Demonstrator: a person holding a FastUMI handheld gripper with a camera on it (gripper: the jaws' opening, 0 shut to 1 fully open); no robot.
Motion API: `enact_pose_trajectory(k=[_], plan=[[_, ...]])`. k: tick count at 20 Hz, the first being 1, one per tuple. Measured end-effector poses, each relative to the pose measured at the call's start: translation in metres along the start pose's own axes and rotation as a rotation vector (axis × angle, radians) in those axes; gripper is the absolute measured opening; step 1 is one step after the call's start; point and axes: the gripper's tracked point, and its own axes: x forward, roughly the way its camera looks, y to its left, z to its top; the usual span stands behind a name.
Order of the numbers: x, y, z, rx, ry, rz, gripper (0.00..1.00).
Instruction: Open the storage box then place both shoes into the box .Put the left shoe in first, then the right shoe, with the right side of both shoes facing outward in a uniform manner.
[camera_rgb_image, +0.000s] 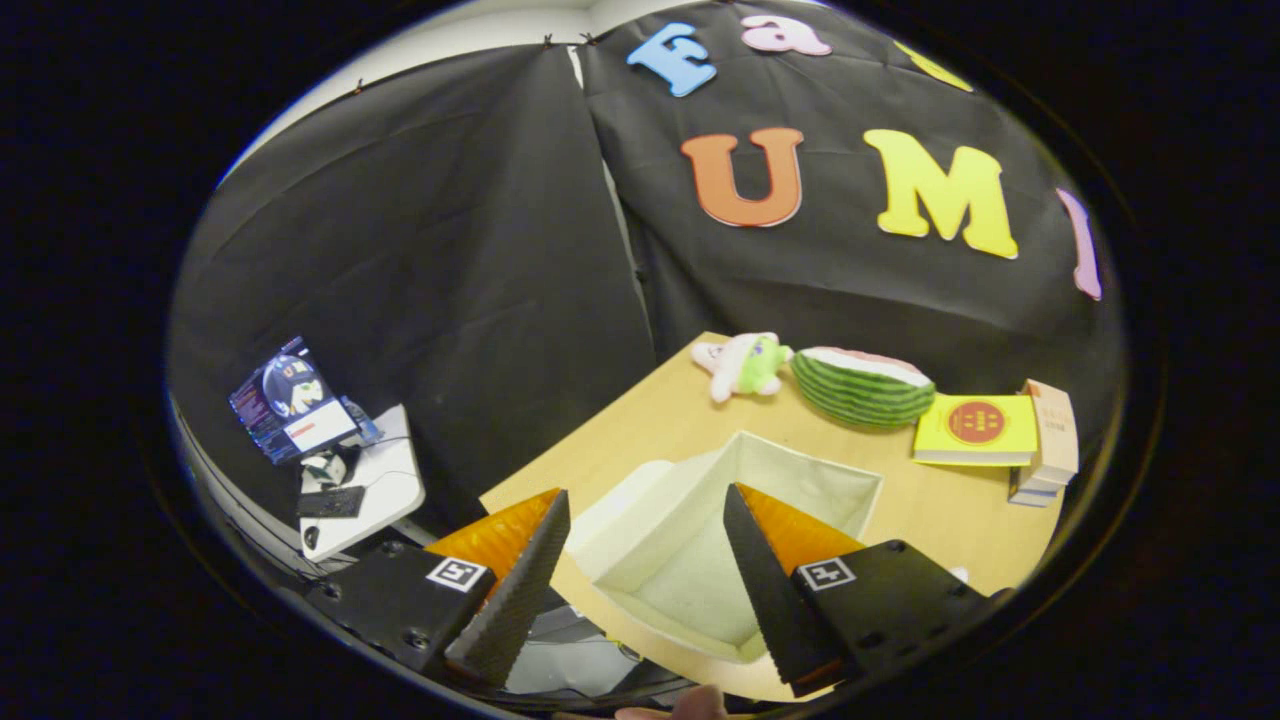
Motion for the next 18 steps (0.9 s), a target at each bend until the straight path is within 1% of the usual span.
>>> enact_pose_trajectory(k=[2, 4, 8, 10, 13, 16, 18], plan=[[-0.016, -0.040, -0.017, 0.012, 0.023, -0.066, 0.98], [-0.029, -0.080, -0.040, 0.038, 0.050, -0.113, 0.98], [-0.042, -0.163, -0.102, 0.131, 0.156, -0.210, 0.98], [-0.041, -0.191, -0.137, 0.203, 0.229, -0.216, 0.98], [-0.034, -0.227, -0.186, 0.311, 0.298, -0.226, 0.98], [-0.027, -0.250, -0.223, 0.395, 0.371, -0.229, 0.98], [-0.024, -0.256, -0.242, 0.417, 0.418, -0.217, 0.97]])
